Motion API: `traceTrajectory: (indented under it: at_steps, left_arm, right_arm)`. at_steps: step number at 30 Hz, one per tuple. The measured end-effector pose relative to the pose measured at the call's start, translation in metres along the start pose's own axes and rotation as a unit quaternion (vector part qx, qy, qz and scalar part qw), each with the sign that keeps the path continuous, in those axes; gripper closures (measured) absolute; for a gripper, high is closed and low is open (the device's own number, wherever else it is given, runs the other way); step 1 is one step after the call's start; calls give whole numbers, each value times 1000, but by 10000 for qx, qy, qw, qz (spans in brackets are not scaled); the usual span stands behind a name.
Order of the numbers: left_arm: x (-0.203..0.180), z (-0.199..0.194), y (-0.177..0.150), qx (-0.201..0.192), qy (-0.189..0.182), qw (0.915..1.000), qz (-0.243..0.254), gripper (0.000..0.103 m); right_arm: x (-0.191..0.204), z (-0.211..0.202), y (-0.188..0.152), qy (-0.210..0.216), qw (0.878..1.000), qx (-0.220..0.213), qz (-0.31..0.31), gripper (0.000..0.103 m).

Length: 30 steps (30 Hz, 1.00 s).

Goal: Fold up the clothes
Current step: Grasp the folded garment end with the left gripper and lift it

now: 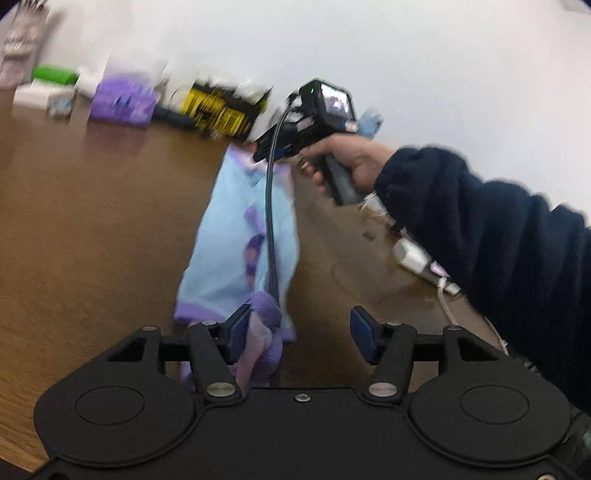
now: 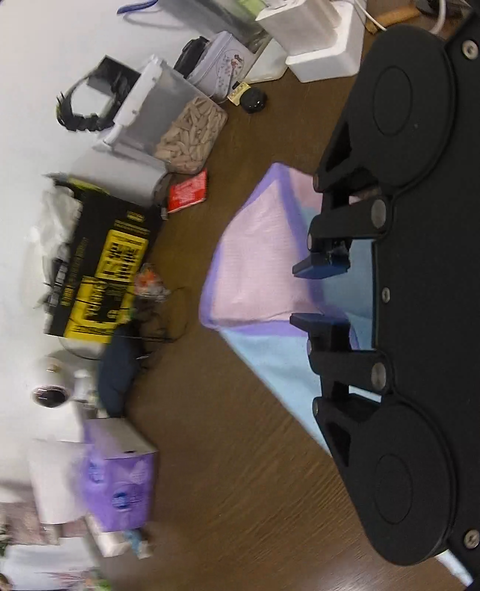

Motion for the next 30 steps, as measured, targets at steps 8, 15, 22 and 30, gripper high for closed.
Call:
traceTrajectory:
  at_steps: [8,15,22,30]
  left_arm:
    - [-21,-2,-3,167,-643,9965,506,27]
    - [-13,-26,-17,475,-968,9831,1482,24]
    - [-6,-43,-28,279,-150,9634,2661,20]
    - [-10,-63,-38,234,-246,9417,3347,20]
  right_arm:
    - [-4,-127,-75,280,9936,-1024,-390,32]
    - [63,-156,-194,1388,9847,-591,-875,32]
    - [94,-133,-215,1807,9813,-403,-516,50]
    - [98,-145,-231,511,9934,-305,-977,91]
Point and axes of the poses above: each gripper's, at about its wrist camera, not at the fingertips, and z roughly the way its jaws point, x to its left, y to its top, the point moved 4 cm from there along z, roughly the way its jaws point, and after that the axes turned 15 degrees about x, right-handed, at the moved point
